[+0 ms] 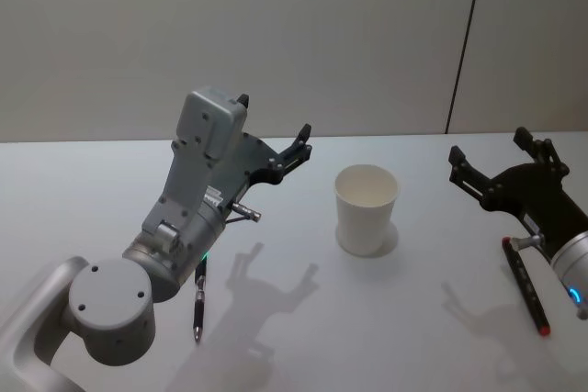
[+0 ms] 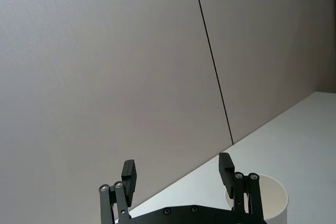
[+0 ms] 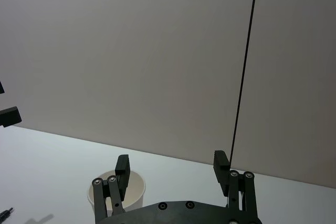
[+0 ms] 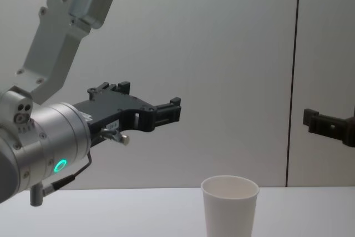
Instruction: Place the pen into the pen holder.
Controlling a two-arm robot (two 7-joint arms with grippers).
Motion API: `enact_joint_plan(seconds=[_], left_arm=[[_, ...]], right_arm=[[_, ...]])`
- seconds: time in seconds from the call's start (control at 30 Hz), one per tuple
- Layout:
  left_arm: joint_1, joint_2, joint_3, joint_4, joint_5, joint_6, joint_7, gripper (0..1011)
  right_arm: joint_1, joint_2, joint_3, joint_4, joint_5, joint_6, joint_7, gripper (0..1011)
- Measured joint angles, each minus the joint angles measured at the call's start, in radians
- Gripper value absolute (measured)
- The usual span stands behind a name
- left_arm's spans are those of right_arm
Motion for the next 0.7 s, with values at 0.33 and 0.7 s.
enact_joint_plan(seconds=[0.33,0.7], left_arm=[[0.000,0.000,0.000,0.000,0.000,0.000,0.000,1000],[0.000,0.000,0.000,0.000,0.000,0.000,0.000,1000]], right_arm=[[0.000,0.000,0.000,0.000,0.000,0.000,0.000,1001],[0.000,0.000,0.000,0.000,0.000,0.000,0.000,1001]])
